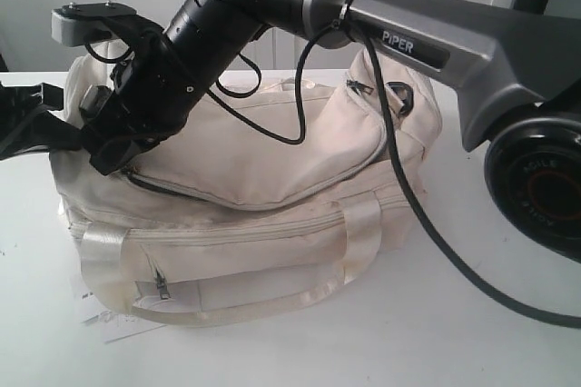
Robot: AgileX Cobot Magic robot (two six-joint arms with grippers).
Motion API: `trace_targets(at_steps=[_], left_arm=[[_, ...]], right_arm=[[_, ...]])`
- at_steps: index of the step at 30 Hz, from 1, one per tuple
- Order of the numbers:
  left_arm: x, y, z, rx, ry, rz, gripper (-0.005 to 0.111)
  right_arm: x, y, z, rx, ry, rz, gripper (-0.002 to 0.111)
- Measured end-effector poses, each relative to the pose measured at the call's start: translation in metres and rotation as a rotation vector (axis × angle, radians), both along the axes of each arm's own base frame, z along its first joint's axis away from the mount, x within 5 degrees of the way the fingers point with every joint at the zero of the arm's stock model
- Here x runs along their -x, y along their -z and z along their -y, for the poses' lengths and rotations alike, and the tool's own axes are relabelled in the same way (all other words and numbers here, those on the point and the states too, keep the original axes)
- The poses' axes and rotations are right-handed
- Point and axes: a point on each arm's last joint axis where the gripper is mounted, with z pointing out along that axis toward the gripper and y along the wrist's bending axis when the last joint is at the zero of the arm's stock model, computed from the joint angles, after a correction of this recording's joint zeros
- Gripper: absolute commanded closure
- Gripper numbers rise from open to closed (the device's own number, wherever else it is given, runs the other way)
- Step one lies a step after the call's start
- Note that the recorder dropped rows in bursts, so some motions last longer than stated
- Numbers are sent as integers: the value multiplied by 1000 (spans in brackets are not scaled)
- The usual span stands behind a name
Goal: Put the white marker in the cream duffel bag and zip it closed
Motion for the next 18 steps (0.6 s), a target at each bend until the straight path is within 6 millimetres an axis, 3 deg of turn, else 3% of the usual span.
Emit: trace_targets(at_steps=[18], left_arm=[[0, 0, 0, 0, 0, 0, 107]], right_arm=[[7, -6, 6, 11, 12, -6, 108]])
